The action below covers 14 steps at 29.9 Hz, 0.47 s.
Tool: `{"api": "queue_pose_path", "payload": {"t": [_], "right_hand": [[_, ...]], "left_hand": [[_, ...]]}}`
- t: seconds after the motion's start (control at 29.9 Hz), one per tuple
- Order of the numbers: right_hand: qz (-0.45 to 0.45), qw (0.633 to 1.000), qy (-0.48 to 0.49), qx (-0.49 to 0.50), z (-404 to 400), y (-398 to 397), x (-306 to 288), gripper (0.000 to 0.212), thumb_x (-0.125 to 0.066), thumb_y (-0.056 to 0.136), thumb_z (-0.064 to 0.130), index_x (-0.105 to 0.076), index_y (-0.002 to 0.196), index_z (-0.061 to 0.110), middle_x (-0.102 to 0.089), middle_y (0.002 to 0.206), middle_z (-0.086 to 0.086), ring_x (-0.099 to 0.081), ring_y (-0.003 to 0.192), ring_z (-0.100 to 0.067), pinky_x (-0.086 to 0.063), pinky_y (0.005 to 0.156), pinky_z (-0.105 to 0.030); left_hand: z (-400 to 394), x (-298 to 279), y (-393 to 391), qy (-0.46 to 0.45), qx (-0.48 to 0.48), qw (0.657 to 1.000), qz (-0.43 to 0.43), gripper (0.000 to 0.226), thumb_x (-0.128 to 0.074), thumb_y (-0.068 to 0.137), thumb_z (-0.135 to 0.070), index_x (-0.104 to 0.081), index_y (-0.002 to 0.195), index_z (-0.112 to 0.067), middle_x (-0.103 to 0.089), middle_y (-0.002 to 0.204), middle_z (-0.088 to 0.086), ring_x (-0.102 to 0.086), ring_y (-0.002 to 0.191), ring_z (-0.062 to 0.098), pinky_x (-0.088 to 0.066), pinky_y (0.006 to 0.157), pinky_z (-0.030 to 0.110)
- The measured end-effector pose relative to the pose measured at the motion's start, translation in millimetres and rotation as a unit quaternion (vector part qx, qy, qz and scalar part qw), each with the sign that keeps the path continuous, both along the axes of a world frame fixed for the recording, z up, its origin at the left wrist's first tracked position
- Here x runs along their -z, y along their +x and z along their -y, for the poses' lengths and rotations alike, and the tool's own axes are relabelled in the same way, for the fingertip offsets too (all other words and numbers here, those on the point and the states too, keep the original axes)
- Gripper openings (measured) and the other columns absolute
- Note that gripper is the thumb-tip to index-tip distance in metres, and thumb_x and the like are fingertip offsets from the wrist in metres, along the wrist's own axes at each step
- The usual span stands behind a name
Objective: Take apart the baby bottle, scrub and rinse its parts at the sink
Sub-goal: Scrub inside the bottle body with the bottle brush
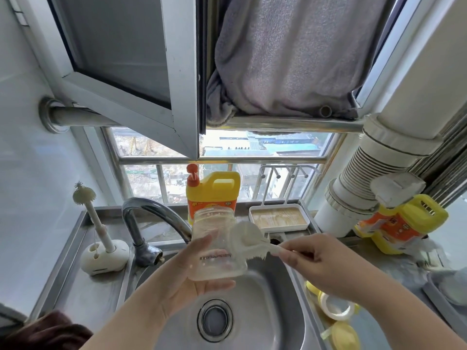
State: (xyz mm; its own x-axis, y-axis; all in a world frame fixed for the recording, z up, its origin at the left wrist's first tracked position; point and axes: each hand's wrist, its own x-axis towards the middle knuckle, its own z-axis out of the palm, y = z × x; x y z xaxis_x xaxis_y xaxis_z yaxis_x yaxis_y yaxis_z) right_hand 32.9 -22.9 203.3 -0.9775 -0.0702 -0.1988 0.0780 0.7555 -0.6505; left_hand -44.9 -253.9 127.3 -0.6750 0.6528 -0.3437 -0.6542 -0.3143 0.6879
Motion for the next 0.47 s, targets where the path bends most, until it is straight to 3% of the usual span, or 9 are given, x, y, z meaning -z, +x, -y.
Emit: {"api": "queue_pose_path", "payload": {"t": [0.13, 0.3, 0.47], "right_hand": [[-0.008, 1.000, -0.019, 0.013, -0.5, 2.2, 4.3, 0.022, -0.053, 0.092, 0.043, -0.069, 0.082, 0.032, -0.040, 0.049, 0.010, -0.033, 0.047, -0.004, -0.027, 0.053, -0.021], [0.014, 0.999, -0.009, 0.045, -11.8, 7.8, 1.8, 0.022, -0.052, 0.091, 0.043, -0.068, 0.077, 0.035, -0.044, 0.051, 0.009, -0.036, 0.047, -0.001, -0.031, 0.053, -0.021], [-0.054, 0.996, -0.011, 0.066, -1.3, 0.4, -0.5, 0.025, -0.050, 0.091, 0.048, -0.069, 0.091, 0.031, -0.042, 0.050, 0.013, -0.037, 0.047, -0.001, -0.029, 0.051, -0.014]], "left_hand": [[1.3, -4.7, -2.9, 0.054, 0.026, 0.998, 0.011, 0.086, -0.090, 0.046, -0.029, -0.059, 0.124, -0.009, -0.056, 0.123, 0.031, -0.056, 0.111, 0.048, -0.057, 0.069, 0.050], [-4.8, -11.0, -7.7, -0.021, 0.004, 1.000, -0.014, 0.095, -0.096, 0.031, -0.030, -0.062, 0.120, -0.018, -0.059, 0.122, 0.025, -0.061, 0.105, 0.045, -0.059, 0.058, 0.042], [-15.8, -25.7, -12.1, -0.020, 0.026, 0.999, -0.028, 0.101, -0.096, 0.027, -0.027, -0.057, 0.120, -0.018, -0.065, 0.111, 0.027, -0.064, 0.097, 0.046, -0.058, 0.067, 0.049]]}}
